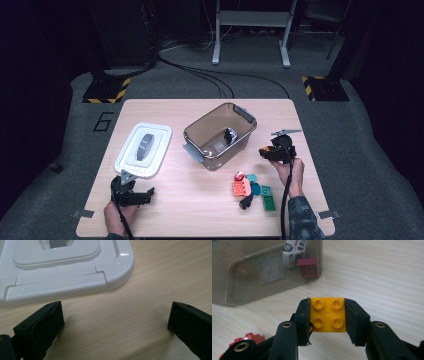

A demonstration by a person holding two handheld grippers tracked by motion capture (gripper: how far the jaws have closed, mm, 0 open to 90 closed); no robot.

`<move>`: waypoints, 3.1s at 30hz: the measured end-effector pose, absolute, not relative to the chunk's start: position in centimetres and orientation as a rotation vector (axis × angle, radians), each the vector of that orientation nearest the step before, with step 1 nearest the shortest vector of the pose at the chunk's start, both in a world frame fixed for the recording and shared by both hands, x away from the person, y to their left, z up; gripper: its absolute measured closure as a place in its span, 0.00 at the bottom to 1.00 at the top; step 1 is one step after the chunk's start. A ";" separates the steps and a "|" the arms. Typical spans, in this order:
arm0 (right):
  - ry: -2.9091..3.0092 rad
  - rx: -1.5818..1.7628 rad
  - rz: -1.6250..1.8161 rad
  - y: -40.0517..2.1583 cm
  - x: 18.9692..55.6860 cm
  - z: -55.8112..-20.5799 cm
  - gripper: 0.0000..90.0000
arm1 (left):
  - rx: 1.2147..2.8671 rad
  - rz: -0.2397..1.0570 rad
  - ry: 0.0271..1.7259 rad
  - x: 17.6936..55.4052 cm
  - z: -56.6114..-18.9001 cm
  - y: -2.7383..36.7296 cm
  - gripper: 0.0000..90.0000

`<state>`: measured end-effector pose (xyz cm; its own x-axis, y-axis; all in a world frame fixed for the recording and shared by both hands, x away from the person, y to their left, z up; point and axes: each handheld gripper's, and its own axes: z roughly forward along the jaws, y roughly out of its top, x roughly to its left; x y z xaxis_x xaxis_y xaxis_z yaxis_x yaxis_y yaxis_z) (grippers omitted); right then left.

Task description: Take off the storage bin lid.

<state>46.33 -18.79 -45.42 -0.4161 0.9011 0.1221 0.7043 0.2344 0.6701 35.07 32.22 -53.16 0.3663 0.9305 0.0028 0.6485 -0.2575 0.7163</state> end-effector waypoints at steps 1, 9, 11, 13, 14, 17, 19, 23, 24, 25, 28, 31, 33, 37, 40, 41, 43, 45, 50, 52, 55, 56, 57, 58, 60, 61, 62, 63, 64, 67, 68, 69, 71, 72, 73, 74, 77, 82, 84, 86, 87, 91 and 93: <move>2.218 1.502 0.966 -18.7 46.4 -45.3 0.66 | 2.002 0.578 1.362 35.1 -53.2 32.2 0.00; 2.217 1.485 0.975 -18.5 47.1 -44.5 0.66 | 2.002 0.578 1.361 35.1 -53.2 32.2 0.00; 2.217 1.475 0.973 -18.5 47.4 -44.3 0.66 | 2.002 0.578 1.361 35.1 -53.2 32.2 0.00; 2.219 1.477 0.969 -18.5 47.5 -44.1 0.66 | 2.002 0.578 1.361 35.1 -53.2 32.2 0.00; 2.214 1.473 0.971 -18.5 47.6 -44.0 0.66 | 2.002 0.577 1.362 35.1 -53.2 32.2 0.00; 2.211 1.480 0.971 -18.5 47.9 -43.8 0.66 | 2.002 0.578 1.362 35.1 -53.2 32.2 0.00; 2.204 1.484 0.973 -18.6 48.1 -43.6 0.66 | 2.002 0.577 1.361 35.1 -53.2 32.2 0.00; 2.199 1.469 0.973 -18.6 48.6 -43.1 0.66 | 2.004 0.577 1.359 35.1 -53.2 32.2 0.00; 2.195 1.478 0.974 -18.6 48.6 -43.0 0.66 | 2.003 0.577 1.359 35.1 -53.2 32.2 0.00; 2.196 1.482 0.972 -18.6 48.7 -42.8 0.66 | 2.003 0.577 1.359 35.1 -53.2 32.2 0.00; 2.189 1.469 0.975 -18.6 48.9 -42.5 0.66 | 2.004 0.576 1.359 35.1 -53.2 32.2 0.00; 2.182 1.468 0.973 -18.7 49.1 -42.1 0.66 | 2.004 0.576 1.358 35.1 -53.2 32.2 0.00; 2.178 1.463 0.975 -18.8 49.3 -41.8 0.66 | 2.004 0.577 1.358 35.1 -53.2 32.2 0.00; 2.166 1.462 0.973 -19.0 49.5 -41.2 0.66 | 2.004 0.577 1.358 35.1 -53.2 32.2 0.00; 2.155 1.450 0.984 -19.1 49.8 -40.7 0.66 | 2.007 0.577 1.357 35.1 -53.1 32.2 0.00; 2.142 1.466 0.994 -19.1 49.8 -40.5 0.66 | 2.007 0.577 1.357 35.1 -53.1 32.2 0.00; 2.140 1.455 0.992 -19.1 50.0 -40.1 0.66 | 2.007 0.577 1.357 35.1 -53.1 32.2 0.00; 2.136 1.447 0.988 -19.2 50.3 -39.7 0.66 | 2.007 0.577 1.357 35.1 -53.1 32.2 0.00; 2.116 1.442 0.985 -19.2 50.6 -38.8 0.66 | 2.008 0.577 1.357 35.1 -53.1 32.2 0.00; 2.110 1.452 0.986 -19.3 50.7 -38.5 0.66 | 2.007 0.577 1.357 35.1 -53.1 32.2 0.00; 2.100 1.453 0.980 -19.2 50.8 -38.0 0.66 | 2.007 0.577 1.357 35.1 -53.1 32.2 0.00; 2.102 1.442 0.979 -19.2 50.9 -37.9 0.66 | 2.007 0.577 1.357 35.1 -53.1 32.2 0.00; 2.101 1.453 0.976 -19.2 50.9 -37.8 0.66 | 2.008 0.577 1.356 35.1 -53.1 32.2 0.00; 2.098 1.439 0.980 -19.2 51.0 -37.8 0.66 | 2.007 0.577 1.356 35.1 -53.1 32.2 0.00; 2.094 1.450 0.980 -19.3 51.1 -37.5 0.66 | 2.000 0.573 1.362 35.1 -53.2 32.2 0.00; 2.089 1.445 0.980 -19.3 51.1 -37.3 0.66 | 2.006 0.576 1.358 35.1 -53.2 32.2 0.00; 2.090 1.444 0.979 -19.3 51.2 -37.2 0.66 | 2.000 0.573 1.362 35.1 -53.2 32.2 0.00; 2.088 1.438 0.984 -19.3 51.2 -37.0 0.66 | 2.001 0.573 1.361 35.1 -53.2 32.2 0.00; 2.082 1.437 0.979 -19.2 51.2 -36.8 0.66 | 2.001 0.574 1.362 35.1 -53.2 32.2 0.00; 2.079 1.423 0.983 -19.1 51.4 -36.5 0.66 | 2.001 0.573 1.362 35.1 -53.2 32.2 0.00; 2.077 1.419 0.987 -19.1 51.5 -36.3 0.66 | 2.001 0.573 1.361 35.1 -53.2 32.2 0.00; 2.073 1.424 0.988 -19.0 51.6 -36.1 0.66 | 2.001 0.573 1.362 35.1 -53.2 32.2 0.00; 2.069 1.422 0.990 -18.8 51.6 -35.8 0.66 | 2.001 0.573 1.362 35.1 -53.2 32.2 0.00; 2.073 1.403 0.986 -18.7 51.7 -35.6 0.66 | 2.005 0.576 1.358 35.1 -53.2 32.2 0.00; 2.078 1.402 0.989 -18.6 51.8 -35.5 0.66 | 2.007 0.577 1.357 35.1 -53.1 32.2 0.00; 2.080 1.402 0.990 -18.4 51.8 -35.3 0.66 | 2.007 0.576 1.357 35.1 -53.1 32.2 0.00; 2.087 1.375 1.006 -18.0 52.0 -34.9 0.66 | 2.007 0.577 1.357 35.1 -53.1 32.2 0.00; 2.121 1.334 1.015 -16.4 52.4 -34.6 0.66 | 2.007 0.576 1.357 35.1 -53.1 32.2 0.00; 2.136 1.305 1.018 -15.8 52.5 -34.6 0.65 | 2.001 0.573 1.361 35.1 -53.2 32.2 0.00; 2.163 1.295 1.015 -14.7 52.6 -34.8 0.65 | 2.000 0.573 1.362 35.1 -53.2 32.2 0.00; 2.171 1.292 1.013 -14.5 52.7 -34.9 0.65 | 2.001 0.573 1.362 35.1 -53.2 32.2 0.00; 2.217 1.281 1.001 -13.2 52.8 -35.5 0.65 | 2.001 0.574 1.361 35.1 -53.2 32.2 0.00; 2.240 1.268 0.992 -12.7 52.8 -35.9 0.65 | 2.000 0.574 1.362 35.1 -53.2 32.2 0.00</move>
<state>52.82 -12.69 -35.90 -0.5202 0.8539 0.0154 0.5853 0.3433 0.7346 35.06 32.18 -53.16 0.3670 0.9302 -0.0007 0.6494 -0.2557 0.7162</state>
